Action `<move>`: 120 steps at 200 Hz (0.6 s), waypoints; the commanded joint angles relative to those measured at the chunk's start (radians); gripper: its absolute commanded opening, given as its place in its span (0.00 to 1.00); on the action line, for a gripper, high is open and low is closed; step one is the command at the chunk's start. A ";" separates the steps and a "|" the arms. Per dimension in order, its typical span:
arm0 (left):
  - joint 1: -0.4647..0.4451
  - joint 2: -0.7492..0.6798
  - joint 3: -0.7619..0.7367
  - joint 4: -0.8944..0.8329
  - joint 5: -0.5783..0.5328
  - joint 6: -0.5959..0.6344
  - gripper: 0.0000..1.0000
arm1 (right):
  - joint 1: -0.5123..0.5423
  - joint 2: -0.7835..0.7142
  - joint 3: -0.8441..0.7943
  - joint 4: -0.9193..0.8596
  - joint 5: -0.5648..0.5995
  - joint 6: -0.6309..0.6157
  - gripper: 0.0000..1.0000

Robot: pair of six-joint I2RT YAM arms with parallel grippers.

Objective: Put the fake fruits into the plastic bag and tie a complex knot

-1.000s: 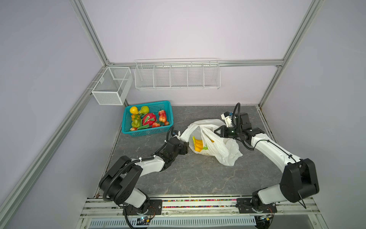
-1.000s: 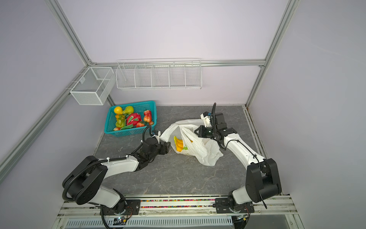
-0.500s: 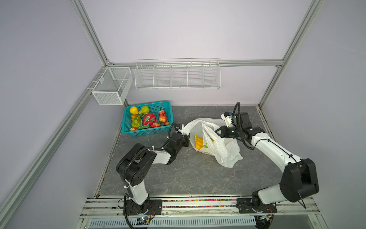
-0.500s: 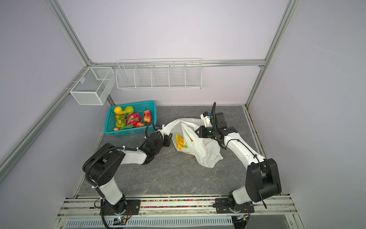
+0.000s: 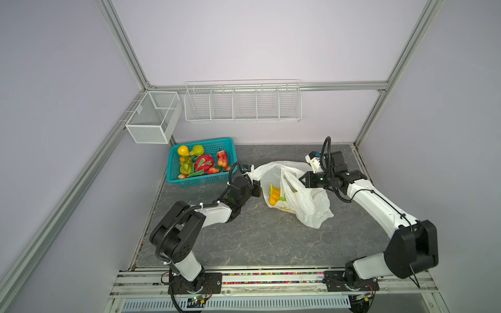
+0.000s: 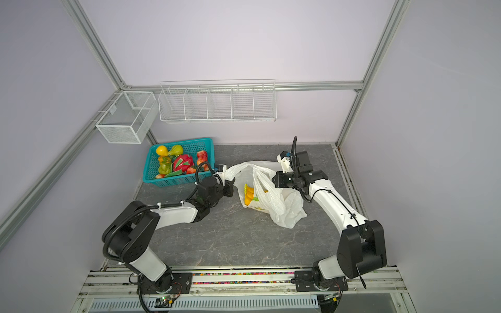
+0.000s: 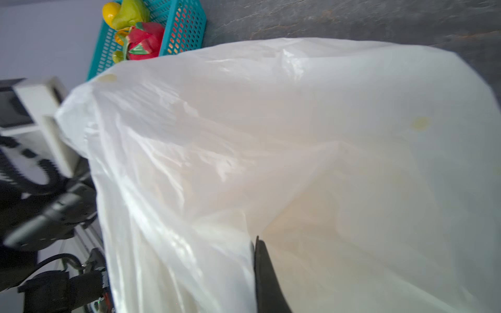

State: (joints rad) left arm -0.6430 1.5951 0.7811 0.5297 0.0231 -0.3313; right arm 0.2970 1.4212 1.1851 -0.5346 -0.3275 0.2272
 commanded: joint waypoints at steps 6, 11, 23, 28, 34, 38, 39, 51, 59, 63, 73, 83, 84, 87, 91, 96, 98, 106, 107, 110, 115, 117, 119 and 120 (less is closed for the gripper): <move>-0.033 -0.141 0.139 -0.284 0.166 -0.141 0.00 | -0.006 -0.122 0.070 -0.172 0.165 -0.093 0.09; -0.045 -0.159 0.165 -0.335 0.173 -0.148 0.00 | -0.006 -0.133 0.079 -0.189 0.178 -0.102 0.09; -0.067 -0.183 0.240 -0.467 0.194 -0.151 0.00 | -0.007 -0.156 0.117 -0.254 0.208 -0.125 0.09; -0.073 -0.187 0.274 -0.520 0.200 -0.153 0.00 | -0.007 -0.159 0.135 -0.280 0.214 -0.135 0.09; -0.077 -0.189 0.309 -0.579 0.207 -0.160 0.00 | -0.008 -0.160 0.156 -0.310 0.219 -0.145 0.09; -0.078 -0.187 0.331 -0.613 0.214 -0.168 0.00 | -0.008 -0.160 0.168 -0.327 0.224 -0.149 0.09; -0.078 -0.187 0.337 -0.621 0.216 -0.170 0.00 | -0.008 -0.159 0.172 -0.333 0.225 -0.150 0.09; -0.078 -0.183 0.392 -0.692 0.250 -0.186 0.00 | -0.008 -0.159 0.198 -0.370 0.244 -0.163 0.09; -0.078 -0.181 0.416 -0.718 0.270 -0.196 0.00 | -0.008 -0.161 0.209 -0.382 0.261 -0.169 0.09; -0.078 -0.183 0.423 -0.724 0.283 -0.203 0.00 | -0.009 -0.163 0.214 -0.386 0.275 -0.172 0.09; -0.078 -0.185 0.430 -0.723 0.309 -0.217 0.00 | -0.010 -0.162 0.227 -0.394 0.300 -0.178 0.09; -0.078 -0.185 0.434 -0.726 0.325 -0.220 0.00 | -0.012 -0.158 0.238 -0.398 0.320 -0.180 0.09; -0.077 -0.186 0.433 -0.726 0.326 -0.220 0.00 | -0.013 -0.157 0.239 -0.397 0.320 -0.180 0.09; -0.077 -0.185 0.432 -0.727 0.326 -0.221 0.00 | -0.013 -0.156 0.241 -0.397 0.324 -0.181 0.09; -0.076 -0.185 0.430 -0.726 0.323 -0.220 0.00 | -0.016 -0.156 0.241 -0.392 0.327 -0.180 0.09; -0.075 -0.184 0.423 -0.723 0.314 -0.216 0.00 | -0.017 -0.153 0.240 -0.388 0.327 -0.181 0.09; -0.074 -0.183 0.420 -0.723 0.307 -0.215 0.00 | -0.018 -0.152 0.240 -0.387 0.327 -0.181 0.09; -0.069 -0.177 0.409 -0.724 0.286 -0.213 0.00 | -0.021 -0.146 0.238 -0.379 0.328 -0.180 0.09; -0.068 -0.177 0.409 -0.724 0.284 -0.211 0.00 | -0.022 -0.144 0.237 -0.379 0.328 -0.180 0.09; -0.065 -0.173 0.403 -0.722 0.278 -0.211 0.00 | -0.023 -0.142 0.235 -0.374 0.329 -0.178 0.09; -0.060 -0.168 0.393 -0.717 0.270 -0.209 0.00 | -0.025 -0.139 0.232 -0.366 0.327 -0.177 0.09; -0.056 -0.167 0.388 -0.715 0.267 -0.209 0.00 | -0.027 -0.138 0.229 -0.362 0.325 -0.177 0.09; -0.052 -0.164 0.384 -0.711 0.265 -0.210 0.00 | -0.027 -0.136 0.228 -0.358 0.325 -0.177 0.09; -0.051 -0.163 0.381 -0.710 0.263 -0.210 0.00 | -0.027 -0.135 0.226 -0.356 0.323 -0.178 0.09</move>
State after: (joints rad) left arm -0.7197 1.4120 1.1946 -0.1444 0.3004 -0.5224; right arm 0.2821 1.2629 1.4052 -0.8932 -0.0330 0.0734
